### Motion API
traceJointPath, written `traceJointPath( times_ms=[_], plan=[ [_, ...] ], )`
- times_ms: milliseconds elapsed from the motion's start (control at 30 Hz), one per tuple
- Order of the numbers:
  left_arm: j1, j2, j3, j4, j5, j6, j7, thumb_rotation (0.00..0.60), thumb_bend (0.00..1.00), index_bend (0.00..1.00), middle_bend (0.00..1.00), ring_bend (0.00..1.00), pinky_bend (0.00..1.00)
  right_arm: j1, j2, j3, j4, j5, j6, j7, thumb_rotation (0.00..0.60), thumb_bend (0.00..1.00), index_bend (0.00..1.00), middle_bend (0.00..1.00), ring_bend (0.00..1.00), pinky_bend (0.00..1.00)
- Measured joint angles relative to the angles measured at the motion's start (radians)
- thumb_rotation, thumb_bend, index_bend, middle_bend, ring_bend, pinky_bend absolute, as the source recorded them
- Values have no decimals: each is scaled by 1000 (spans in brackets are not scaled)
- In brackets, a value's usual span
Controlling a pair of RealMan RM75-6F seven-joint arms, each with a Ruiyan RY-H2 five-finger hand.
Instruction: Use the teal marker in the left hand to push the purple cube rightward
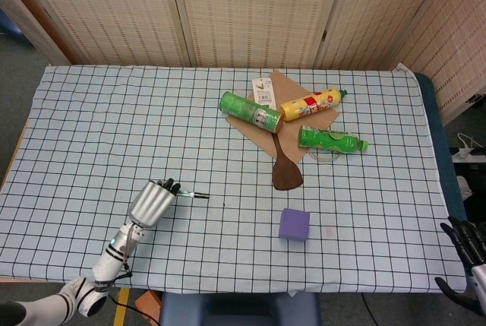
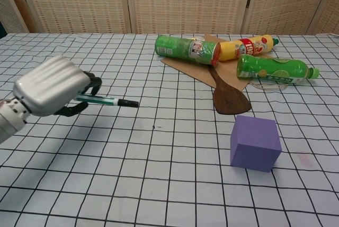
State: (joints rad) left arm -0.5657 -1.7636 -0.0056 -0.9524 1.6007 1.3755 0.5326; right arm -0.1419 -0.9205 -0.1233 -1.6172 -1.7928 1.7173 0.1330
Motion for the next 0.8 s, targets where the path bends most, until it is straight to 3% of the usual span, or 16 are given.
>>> traceJointPath(
  times_ms=[233, 433, 533, 700, 800],
  plan=[
    [82, 53, 16, 101, -54, 7, -205, 600, 634, 755, 735, 814, 1000, -1, -13, -2, -14, -29, 1, -35, 600, 126, 0, 0, 0, 0],
    [118, 27, 35, 246, -60, -11, -314, 600, 617, 705, 693, 814, 1000, 1, -25, -8, -21, -56, -2, -64, 600, 126, 0, 0, 0, 0],
    [124, -1, 44, 315, -52, -22, -343, 600, 575, 580, 623, 814, 1000, 4, -28, -8, -23, -57, -6, -73, 600, 126, 0, 0, 0, 0],
    [133, -28, 58, 371, -39, -51, -391, 600, 492, 220, 385, 757, 999, 3, -27, -5, -23, -51, -4, -71, 600, 126, 0, 0, 0, 0],
    [139, -19, 58, 353, -39, -57, -398, 600, 464, 123, 283, 705, 980, -1, -26, -6, -22, -51, 5, -68, 600, 126, 0, 0, 0, 0]
  ],
)
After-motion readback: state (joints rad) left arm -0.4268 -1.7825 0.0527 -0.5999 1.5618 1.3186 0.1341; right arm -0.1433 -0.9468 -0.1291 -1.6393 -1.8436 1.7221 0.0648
